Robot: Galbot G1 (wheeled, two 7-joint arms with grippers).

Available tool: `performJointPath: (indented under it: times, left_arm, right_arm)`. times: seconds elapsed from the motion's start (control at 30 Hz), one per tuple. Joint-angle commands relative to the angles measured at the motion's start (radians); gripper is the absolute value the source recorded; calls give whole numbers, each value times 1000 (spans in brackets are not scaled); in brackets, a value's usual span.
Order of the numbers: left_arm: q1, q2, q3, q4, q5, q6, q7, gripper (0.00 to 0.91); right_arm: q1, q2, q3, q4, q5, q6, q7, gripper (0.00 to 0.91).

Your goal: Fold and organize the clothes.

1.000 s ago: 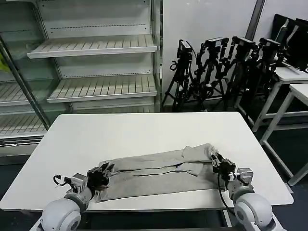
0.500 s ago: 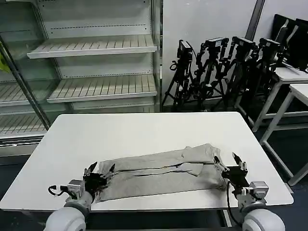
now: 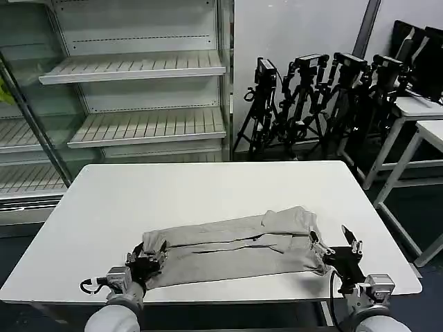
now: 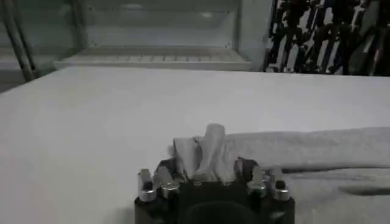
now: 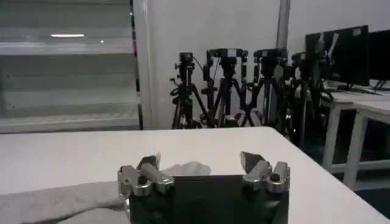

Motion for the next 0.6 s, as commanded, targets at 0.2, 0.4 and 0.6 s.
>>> performJointPath:
  times: [0.2, 0.4, 0.6]
  left_arm:
    - [8, -49, -1, 18, -3, -1, -10, 20]
    - [-1, -52, -11, 20, -28, -2, -10, 20]
    - [16, -25, -64, -4, -115, -3, -10, 20]
  right_arm:
    - [-12, 1, 3, 14, -10, 8, -1, 907]
    - [-3, -3, 3, 13, -9, 7, 1, 907]
    - [6, -9, 7, 13, -3, 7, 2, 907]
